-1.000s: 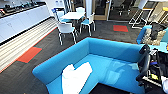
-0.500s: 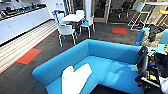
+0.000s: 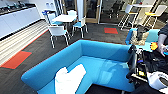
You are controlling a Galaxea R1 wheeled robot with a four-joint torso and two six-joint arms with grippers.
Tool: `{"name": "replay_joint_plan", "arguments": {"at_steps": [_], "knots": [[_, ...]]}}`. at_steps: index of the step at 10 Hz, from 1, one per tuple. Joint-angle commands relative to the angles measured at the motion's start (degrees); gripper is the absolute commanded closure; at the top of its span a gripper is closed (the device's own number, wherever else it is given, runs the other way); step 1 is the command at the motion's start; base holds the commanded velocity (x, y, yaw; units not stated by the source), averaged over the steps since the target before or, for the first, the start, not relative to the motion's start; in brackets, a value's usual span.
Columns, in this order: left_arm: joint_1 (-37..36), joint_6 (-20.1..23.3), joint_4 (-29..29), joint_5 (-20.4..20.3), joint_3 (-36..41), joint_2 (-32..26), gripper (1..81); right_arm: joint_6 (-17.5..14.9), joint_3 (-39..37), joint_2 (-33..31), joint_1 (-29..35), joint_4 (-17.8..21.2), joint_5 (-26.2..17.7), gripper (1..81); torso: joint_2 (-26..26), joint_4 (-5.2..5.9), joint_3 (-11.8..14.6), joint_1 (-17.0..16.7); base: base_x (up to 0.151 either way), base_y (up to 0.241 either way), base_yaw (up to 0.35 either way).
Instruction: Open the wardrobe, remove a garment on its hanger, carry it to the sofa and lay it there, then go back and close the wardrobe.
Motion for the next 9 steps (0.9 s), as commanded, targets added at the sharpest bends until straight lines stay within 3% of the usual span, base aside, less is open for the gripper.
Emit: {"name": "replay_joint_plan", "arguments": {"at_steps": [1,4,8,9], "knots": [[2.7,0.3,1.5,2.3,-1.7,2.3,1.0,0.1,-0.6,-0.2,-0.3,-0.1,-3.8,1.0,0.0,0.00,0.0,0.1,0.000,0.000,0.000],[4.7,0.3,5.5,2.0,-12.9,9.2,1.0,0.1,-2.5,0.7,-0.4,-0.2,-3.8,1.0,0.0,0.02,2.3,0.1,0.000,0.000,0.000],[5.1,0.3,7.5,2.0,-17.5,12.6,1.0,0.1,-3.8,1.4,-0.4,0.0,-3.8,1.0,0.0,0.02,7.3,0.1,0.000,0.000,0.000],[5.1,0.3,7.6,2.0,-17.9,13.0,1.0,0.2,-4.1,1.4,-0.4,0.0,-3.8,1.0,0.0,0.02,5.4,0.1,0.000,0.000,0.000]]}}
